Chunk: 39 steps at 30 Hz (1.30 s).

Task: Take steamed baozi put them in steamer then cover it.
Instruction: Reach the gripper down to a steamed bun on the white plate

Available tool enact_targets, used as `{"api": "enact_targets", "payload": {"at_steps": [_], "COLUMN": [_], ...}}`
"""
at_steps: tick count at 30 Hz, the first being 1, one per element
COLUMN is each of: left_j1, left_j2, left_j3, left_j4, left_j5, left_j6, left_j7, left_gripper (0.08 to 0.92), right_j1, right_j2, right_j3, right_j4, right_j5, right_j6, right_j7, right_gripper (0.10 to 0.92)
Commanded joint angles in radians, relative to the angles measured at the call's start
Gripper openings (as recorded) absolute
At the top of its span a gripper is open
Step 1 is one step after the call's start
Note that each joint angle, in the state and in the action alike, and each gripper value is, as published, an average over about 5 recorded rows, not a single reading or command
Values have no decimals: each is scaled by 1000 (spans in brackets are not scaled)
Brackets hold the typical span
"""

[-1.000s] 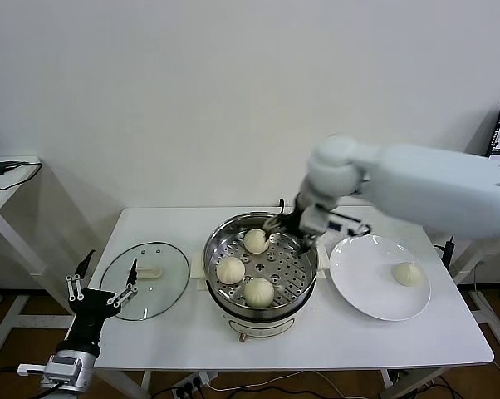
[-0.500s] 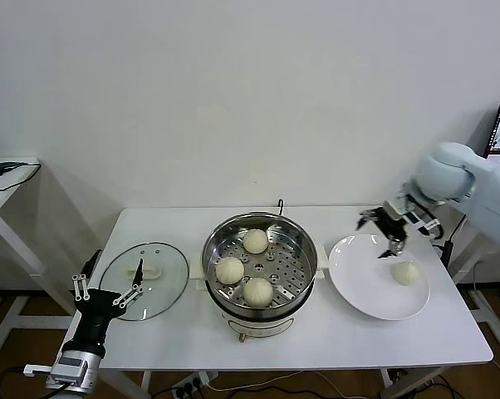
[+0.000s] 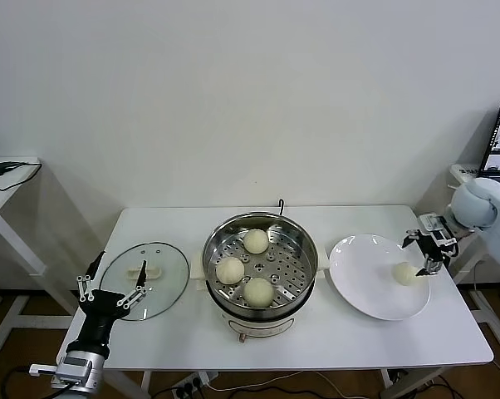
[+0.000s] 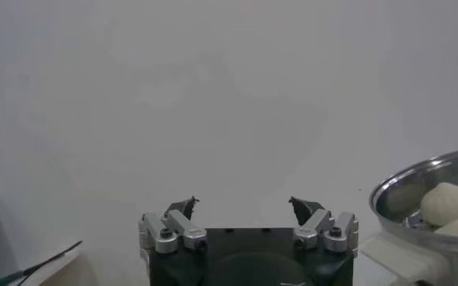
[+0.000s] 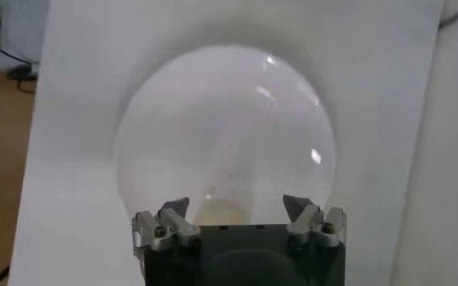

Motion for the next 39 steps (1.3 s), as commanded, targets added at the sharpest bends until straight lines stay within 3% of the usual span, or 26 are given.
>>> {"api": "enact_targets", "payload": {"at_steps": [1, 39], "left_j1": [0, -9], "left_j2": [1, 1], "left_j3": [14, 10], "left_j4": [-4, 21], "left_j5": [5, 11], "left_j6": [2, -1], "left_j7": [-7, -8], "left_gripper": [823, 823], "right_j1": [-165, -181], "right_j2": [73, 225], "right_j3": [211, 294], "right_j4": [-162, -286], "right_j5": [-165, -300], "right_j6": [49, 107], "right_j7": [29, 80], "right_gripper": [823, 823]}}
